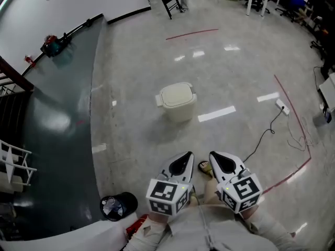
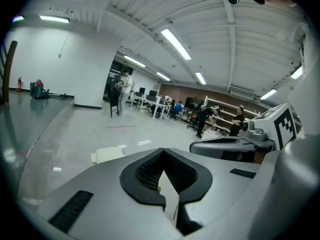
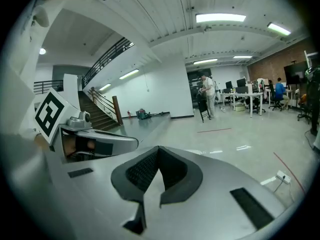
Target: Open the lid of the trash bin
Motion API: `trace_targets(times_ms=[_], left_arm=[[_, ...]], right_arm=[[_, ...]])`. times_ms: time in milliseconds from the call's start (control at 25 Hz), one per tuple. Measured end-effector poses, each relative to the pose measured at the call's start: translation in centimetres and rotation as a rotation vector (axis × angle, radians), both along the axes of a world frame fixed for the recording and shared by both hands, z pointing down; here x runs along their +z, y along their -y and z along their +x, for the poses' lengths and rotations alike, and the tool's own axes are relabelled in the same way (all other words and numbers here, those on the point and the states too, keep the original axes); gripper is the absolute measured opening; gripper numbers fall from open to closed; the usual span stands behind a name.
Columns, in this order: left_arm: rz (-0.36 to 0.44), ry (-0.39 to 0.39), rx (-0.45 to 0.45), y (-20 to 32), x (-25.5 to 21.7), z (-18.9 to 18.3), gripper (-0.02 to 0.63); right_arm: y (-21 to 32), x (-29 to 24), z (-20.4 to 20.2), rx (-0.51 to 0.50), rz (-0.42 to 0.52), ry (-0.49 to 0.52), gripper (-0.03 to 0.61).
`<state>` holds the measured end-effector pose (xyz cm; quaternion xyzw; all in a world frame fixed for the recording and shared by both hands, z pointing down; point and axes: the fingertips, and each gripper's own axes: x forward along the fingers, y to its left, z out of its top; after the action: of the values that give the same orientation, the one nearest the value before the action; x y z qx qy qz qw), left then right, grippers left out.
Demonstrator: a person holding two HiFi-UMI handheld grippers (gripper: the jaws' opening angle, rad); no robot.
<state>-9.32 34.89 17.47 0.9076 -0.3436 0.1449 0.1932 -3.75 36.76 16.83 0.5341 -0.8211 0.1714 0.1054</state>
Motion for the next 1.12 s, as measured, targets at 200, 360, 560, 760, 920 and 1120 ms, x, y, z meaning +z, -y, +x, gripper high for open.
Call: trace_targets(times_ms=[200,360,560,760,920,1120], left_arm=[[0.002,-0.012,0.011,-0.7,0.2,-0.6,0.002],[-0.022,-0.011,0.000,0.0,0.9,-1.1,0.002],[-0.032,-0.005,-0.030,2.8,1.7,-0.6,0.002],[-0.032,0.001,-0.060,7.4,1.9,1.3,0.002],[-0.019,0.015,-0.062,11.2,1.5,3.9,0.002],[-0.015,0.028,-0.112,15.4,1.4,6.7,0.002]], right_arm=[[-1.1,0.8,-0.3,0.018,-0.020,-0.010,0.003],[0.0,0.4,0.2,0.045,-0.020,0.030,0.004],[3.2,0.4,1.5,0.026,-0.011,0.037,0.005],[8.2,-0.2,4.2,-0.001,0.005,0.032,0.005],[12.6,-0.6,6.8,-0.024,0.007,0.032,0.005],[16.8,-0.7,9.3,-0.092,0.008,0.027,0.003]])
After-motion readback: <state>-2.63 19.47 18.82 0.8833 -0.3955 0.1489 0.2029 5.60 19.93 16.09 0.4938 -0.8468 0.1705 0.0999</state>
